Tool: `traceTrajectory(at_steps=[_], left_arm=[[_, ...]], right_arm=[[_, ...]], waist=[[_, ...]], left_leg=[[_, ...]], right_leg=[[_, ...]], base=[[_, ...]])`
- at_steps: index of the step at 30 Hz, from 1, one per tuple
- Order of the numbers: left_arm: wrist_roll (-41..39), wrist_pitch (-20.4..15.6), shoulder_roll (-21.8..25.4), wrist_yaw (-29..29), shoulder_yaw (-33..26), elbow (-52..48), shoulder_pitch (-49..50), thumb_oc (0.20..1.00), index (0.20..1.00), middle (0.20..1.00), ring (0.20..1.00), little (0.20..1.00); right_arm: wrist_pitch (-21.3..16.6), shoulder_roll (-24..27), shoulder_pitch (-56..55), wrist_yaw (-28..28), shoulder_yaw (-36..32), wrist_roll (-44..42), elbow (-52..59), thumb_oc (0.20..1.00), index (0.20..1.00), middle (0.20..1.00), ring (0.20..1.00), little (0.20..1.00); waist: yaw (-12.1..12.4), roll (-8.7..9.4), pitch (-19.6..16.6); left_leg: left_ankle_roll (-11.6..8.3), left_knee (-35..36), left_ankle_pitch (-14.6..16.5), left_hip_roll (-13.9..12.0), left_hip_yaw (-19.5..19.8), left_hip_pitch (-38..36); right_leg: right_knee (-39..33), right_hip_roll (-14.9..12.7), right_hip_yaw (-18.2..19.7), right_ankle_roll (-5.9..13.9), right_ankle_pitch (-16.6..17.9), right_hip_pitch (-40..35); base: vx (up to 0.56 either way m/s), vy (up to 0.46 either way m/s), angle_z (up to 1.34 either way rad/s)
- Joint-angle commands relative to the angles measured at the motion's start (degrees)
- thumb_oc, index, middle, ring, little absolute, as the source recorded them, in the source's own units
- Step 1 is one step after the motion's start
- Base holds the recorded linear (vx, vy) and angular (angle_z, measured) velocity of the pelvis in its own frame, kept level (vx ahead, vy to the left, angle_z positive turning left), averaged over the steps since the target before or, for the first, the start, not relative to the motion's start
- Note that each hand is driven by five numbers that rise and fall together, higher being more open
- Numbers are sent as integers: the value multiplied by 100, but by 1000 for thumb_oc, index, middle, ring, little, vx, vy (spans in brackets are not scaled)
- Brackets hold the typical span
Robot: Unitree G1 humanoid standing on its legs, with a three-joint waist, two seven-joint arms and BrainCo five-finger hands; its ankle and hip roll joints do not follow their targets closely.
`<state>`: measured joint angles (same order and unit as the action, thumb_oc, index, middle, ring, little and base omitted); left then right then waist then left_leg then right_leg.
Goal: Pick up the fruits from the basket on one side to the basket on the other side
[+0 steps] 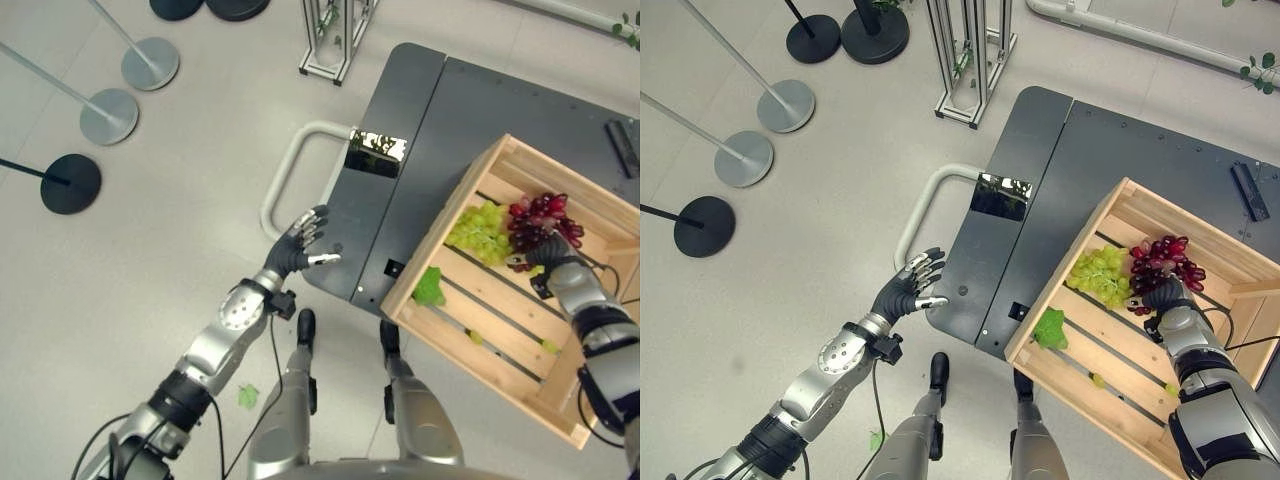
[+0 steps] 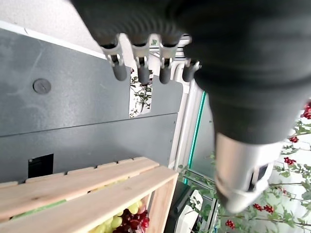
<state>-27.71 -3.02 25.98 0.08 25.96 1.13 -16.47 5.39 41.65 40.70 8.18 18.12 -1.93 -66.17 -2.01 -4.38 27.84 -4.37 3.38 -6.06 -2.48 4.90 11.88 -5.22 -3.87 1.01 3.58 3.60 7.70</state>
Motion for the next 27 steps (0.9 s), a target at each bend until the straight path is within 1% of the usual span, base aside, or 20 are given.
traceTrajectory(at_steps=[1, 2, 4, 7, 9, 10, 11, 12, 14, 15, 17, 19, 20, 22, 27], left_arm=[[182, -182, -261, 57, 24, -281, -72, 1000, 1000, 1000, 1000, 1000], [219, -180, -300, 89, -27, -264, -93, 1000, 1000, 1000, 1000, 1000], [235, -170, -328, 119, -53, -241, -102, 1000, 1000, 1000, 1000, 1000], [232, -172, -345, 142, -42, -217, -107, 1000, 1000, 1000, 1000, 1000], [188, -190, -372, 207, -17, -232, -149, 1000, 1000, 1000, 1000, 1000], [187, -190, -369, 209, -17, -232, -152, 1000, 1000, 1000, 1000, 1000], [144, -192, -402, 251, -2, -254, -177, 1000, 1000, 1000, 1000, 1000], [143, -191, -400, 252, -5, -253, -180, 1000, 1000, 1000, 1000, 1000], [95, -195, -446, 300, 45, -285, -210, 1000, 1000, 1000, 1000, 1000], [94, -195, -442, 301, 43, -285, -214, 1000, 1000, 1000, 1000, 1000], [59, -183, -452, 333, 74, -316, -249, 1000, 1000, 1000, 1000, 1000], [36, -180, -460, 359, 83, -330, -254, 1000, 1000, 1000, 1000, 1000], [33, -173, -478, 376, 102, -351, -256, 1000, 1000, 1000, 1000, 1000], [41, -174, -509, 411, 87, -362, -265, 1000, 1000, 1000, 1000, 1000], [25, -204, -554, 482, 76, -391, -276, 1000, 1000, 1000, 1000, 1000]], right_arm=[[35, 52, 316, 103, 301, 1, 104, 1000, 1000, 1000, 1000, 1000], [47, -38, 251, 117, 365, 131, 447, 1000, 1000, 1000, 1000, 1000], [69, -119, 195, 95, 413, 252, 752, 1000, 1000, 1000, 1000, 1000], [119, -208, 182, 101, 387, 242, 834, 1000, 1000, 1000, 1000, 1000], [145, -368, 305, 190, 330, 123, 690, 1000, 1000, 1000, 1000, 1000], [144, -371, 310, 193, 332, 120, 685, 1000, 1000, 1000, 1000, 1000], [135, -482, 418, 274, 273, -54, 457, 1000, 1000, 1000, 1000, 1000], [127, -486, 430, 276, 280, -61, 443, 1000, 1000, 1000, 1000, 1000], [102, -719, 610, 383, 81, -528, -113, 1000, 1000, 1000, 1000, 1000], [93, -723, 625, 384, 87, -535, -129, 1000, 1000, 1000, 1000, 1000], [102, -822, 818, 429, -39, -866, -554, 1000, 1000, 1000, 1000, 1000], [108, -854, 897, 453, -78, -951, -646, 1000, 1000, 1000, 1000, 1000], [140, -879, 1047, 483, -88, -981, -780, 1000, 1000, 1000, 1000, 1000], [131, -910, 1136, 533, -81, -1027, -800, 200, 200, 200, 200, 200], [38, -948, 1172, 603, -96, -1246, -698, 200, 200, 200, 200, 200]], waist=[[46, -23, -101], [41, 2, -94], [30, 23, -80], [27, 26, -71], [37, 6, -42], [38, 8, -42], [48, -15, -21], [48, -13, -19], [88, -53, 20], [90, -49, 23], [136, -111, 72], [162, -135, 105], [188, -180, 138], [209, -202, 177], [255, -216, 195]], left_leg=[[-398, -544, 312, -172, 80, 567], [-394, -546, 309, -171, 72, 579], [-392, -553, 316, -176, 66, 596], [-391, -551, 319, -174, 58, 607], [-388, -553, 321, -165, 45, 631], [-387, -554, 322, -165, 44, 633], [-387, -550, 313, -154, 38, 647], [-387, -551, 314, -155, 37, 648], [-378, -545, 308, -142, 41, 664], [-378, -546, 309, -143, 37, 666], [-368, -551, 302, -125, 50, 714], [-362, -552, 296, -119, 46, 733], [-361, -552, 291, -109, 36, 760], [-351, -566, 295, -98, 28, 797], [-327, -607, 308, -76, 36, 914]], right_leg=[[881, -450, -187, 449, -957, 639], [873, -452, -175, 447, -954, 651], [881, -453, -175, 439, -960, 662], [883, -456, -176, 438, -961, 676], [882, -475, -178, 438, -947, 702], [883, -475, -176, 438, -947, 705], [888, -476, -175, 435, -936, 730], [890, -475, -173, 435, -936, 733], [908, -479, -188, 444, -920, 773], [911, -479, -183, 444, -920, 778], [945, -487, -206, 446, -926, 833], [962, -492, -214, 452, -922, 866], [958, -507, -231, 457, -910, 892], [960, -508, -232, 461, -906, 919], [1017, -504, -255, 465, -914, 1029]], base=[[0, 0, 0], [0, 0, 0], [0, 0, 0], [0, 0, 0], [0, 0, 0], [0, 0, 0], [0, 0, 0], [0, 0, 0], [0, 0, 0], [0, 0, 0], [0, 0, 0], [0, 0, 0], [0, 0, 0], [0, 0, 0], [19, 0, -1]])
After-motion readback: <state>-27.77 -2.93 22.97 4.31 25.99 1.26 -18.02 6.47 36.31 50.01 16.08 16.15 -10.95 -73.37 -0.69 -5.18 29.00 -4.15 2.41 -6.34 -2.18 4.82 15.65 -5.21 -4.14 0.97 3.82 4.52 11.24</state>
